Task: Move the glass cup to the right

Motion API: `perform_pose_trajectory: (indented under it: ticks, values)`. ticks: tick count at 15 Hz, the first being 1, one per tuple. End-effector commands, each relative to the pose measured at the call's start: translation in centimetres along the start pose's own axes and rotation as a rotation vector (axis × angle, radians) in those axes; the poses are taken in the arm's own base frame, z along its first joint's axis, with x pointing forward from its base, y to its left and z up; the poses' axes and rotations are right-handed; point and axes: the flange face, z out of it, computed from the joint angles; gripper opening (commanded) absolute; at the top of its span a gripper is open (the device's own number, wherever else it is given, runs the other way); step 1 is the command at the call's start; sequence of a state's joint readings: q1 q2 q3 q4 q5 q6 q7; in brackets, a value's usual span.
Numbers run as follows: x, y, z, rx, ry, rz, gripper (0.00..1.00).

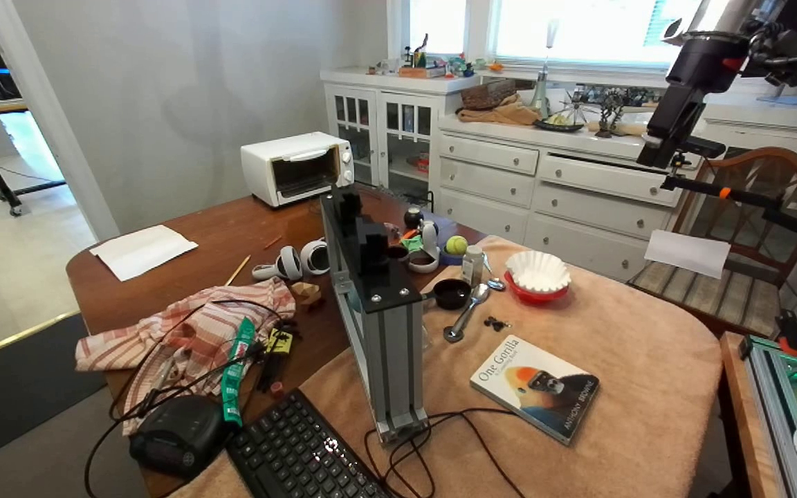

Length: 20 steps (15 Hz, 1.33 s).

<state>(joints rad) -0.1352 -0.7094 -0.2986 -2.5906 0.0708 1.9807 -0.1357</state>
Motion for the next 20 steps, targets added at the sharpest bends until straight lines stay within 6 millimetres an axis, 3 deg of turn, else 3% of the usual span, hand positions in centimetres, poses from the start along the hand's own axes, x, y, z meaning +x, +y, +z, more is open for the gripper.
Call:
perform_pose_trajectory:
  ticks: [1, 4, 6, 11, 14, 20]
  values:
    - [2.7, -4.5, 2.4, 0.085, 0.004, -0.010, 1.00]
    - [4.9, -8.5, 5.7, 0.119, -0.008, 0.013, 1.00]
    - [6.9, -10.0, 8.4, 0.061, 0.011, 0.048, 1.00]
    - [13.0, -13.2, 15.4, -0.079, 0.076, 0.075, 1.00]
    - [16.0, -14.7, 20.4, -0.175, 0.008, 0.063, 1.00]
    - [19.8, -17.1, 29.2, -0.221, -0.127, 0.134, 1.00]
